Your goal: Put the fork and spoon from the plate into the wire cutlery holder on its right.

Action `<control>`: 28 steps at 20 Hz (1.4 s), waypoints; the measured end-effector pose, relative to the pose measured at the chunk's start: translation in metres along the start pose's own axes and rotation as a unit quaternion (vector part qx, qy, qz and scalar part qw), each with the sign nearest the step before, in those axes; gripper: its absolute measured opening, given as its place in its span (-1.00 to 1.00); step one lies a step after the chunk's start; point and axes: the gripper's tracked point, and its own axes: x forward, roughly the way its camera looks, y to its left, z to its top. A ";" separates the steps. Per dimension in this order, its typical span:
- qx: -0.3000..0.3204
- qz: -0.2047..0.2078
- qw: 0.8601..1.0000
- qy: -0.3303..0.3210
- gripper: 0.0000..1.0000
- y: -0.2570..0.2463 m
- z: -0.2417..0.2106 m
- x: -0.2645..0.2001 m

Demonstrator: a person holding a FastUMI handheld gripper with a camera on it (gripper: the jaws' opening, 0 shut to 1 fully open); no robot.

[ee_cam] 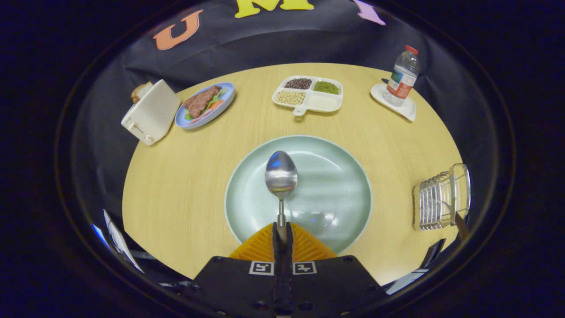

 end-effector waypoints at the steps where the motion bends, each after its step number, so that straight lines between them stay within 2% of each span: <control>1: -0.001 0.001 1.000 -0.002 -0.99 -0.005 0.001 -0.007; 3: 0.002 0.005 1.000 -0.008 -0.99 -0.021 0.005 -0.027; 10: 0.017 -0.025 0.997 -0.071 -0.99 -0.089 0.027 -0.098; 17: 0.041 -0.038 0.992 -0.113 -0.99 -0.151 0.029 -0.157; 21: 0.062 -0.041 0.991 -0.114 -0.99 -0.185 0.022 -0.165; 28: 0.074 -0.050 0.992 -0.086 -0.99 -0.226 0.004 -0.136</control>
